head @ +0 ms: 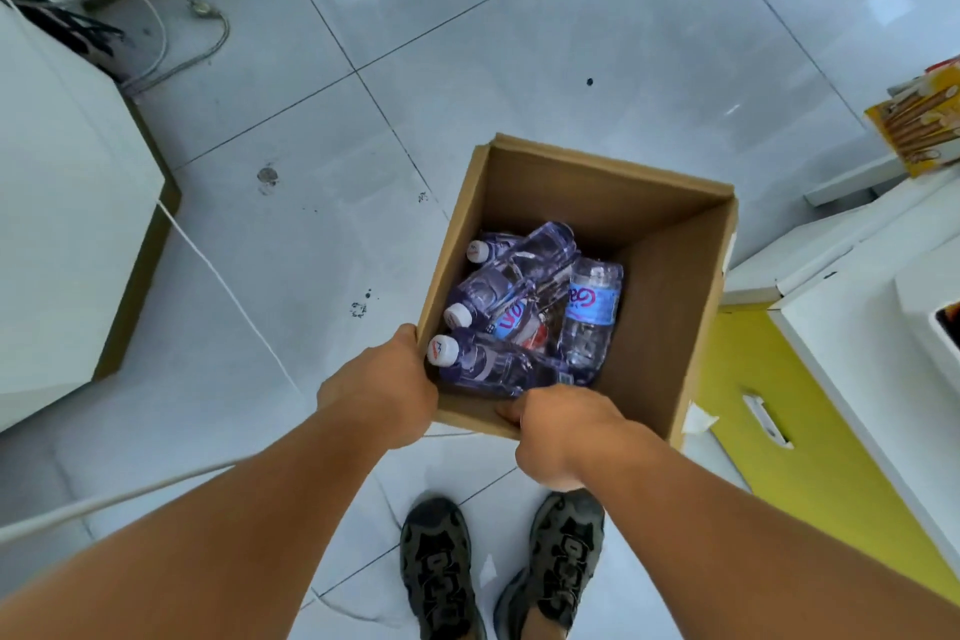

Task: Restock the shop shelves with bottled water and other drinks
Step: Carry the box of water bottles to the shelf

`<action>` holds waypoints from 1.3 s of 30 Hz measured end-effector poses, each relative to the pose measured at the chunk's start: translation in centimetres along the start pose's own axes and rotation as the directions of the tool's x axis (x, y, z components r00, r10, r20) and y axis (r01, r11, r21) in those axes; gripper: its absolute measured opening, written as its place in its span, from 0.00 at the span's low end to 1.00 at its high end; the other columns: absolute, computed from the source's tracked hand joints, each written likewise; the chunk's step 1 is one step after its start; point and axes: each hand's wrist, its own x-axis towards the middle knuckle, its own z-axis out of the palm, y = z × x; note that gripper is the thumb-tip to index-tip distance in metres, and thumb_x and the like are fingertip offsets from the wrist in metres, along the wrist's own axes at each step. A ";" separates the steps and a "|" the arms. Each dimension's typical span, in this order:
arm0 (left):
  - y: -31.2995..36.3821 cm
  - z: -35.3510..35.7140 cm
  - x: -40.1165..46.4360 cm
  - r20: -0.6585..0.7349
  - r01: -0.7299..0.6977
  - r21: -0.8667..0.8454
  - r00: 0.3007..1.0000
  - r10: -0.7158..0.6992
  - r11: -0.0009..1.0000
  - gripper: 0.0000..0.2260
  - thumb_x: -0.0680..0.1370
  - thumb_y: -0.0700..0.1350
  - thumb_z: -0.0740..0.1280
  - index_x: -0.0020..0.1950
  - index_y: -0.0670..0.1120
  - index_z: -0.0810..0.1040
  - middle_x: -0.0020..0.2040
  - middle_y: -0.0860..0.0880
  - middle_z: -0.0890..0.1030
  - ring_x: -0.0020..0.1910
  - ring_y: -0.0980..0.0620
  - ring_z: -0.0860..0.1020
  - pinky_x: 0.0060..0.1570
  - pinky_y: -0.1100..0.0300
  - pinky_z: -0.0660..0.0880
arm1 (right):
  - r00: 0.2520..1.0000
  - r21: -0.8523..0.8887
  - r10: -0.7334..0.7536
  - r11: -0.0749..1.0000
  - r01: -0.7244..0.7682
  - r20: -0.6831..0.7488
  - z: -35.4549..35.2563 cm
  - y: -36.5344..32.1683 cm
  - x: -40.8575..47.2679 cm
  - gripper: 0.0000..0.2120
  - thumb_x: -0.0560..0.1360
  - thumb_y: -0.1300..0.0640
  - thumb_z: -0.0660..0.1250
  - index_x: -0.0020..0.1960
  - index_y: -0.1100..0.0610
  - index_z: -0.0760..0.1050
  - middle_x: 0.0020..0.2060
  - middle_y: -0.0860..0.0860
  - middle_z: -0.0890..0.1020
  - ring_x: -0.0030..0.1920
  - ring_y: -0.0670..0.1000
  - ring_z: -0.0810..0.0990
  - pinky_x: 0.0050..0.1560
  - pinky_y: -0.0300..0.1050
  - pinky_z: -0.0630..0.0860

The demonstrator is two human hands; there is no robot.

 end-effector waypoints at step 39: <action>-0.3 10.6 -8.8 0.041 0.061 0.156 0.997 -0.068 0.986 0.13 0.75 0.43 0.58 0.58 0.52 0.68 0.54 0.51 0.81 0.58 0.47 0.78 0.71 0.43 0.58 | 0.999 -0.055 0.006 0.998 -0.004 0.046 12.0 2.5 -4.0 0.24 0.75 0.57 0.58 0.70 0.45 0.73 0.59 0.51 0.79 0.56 0.56 0.79 0.58 0.50 0.78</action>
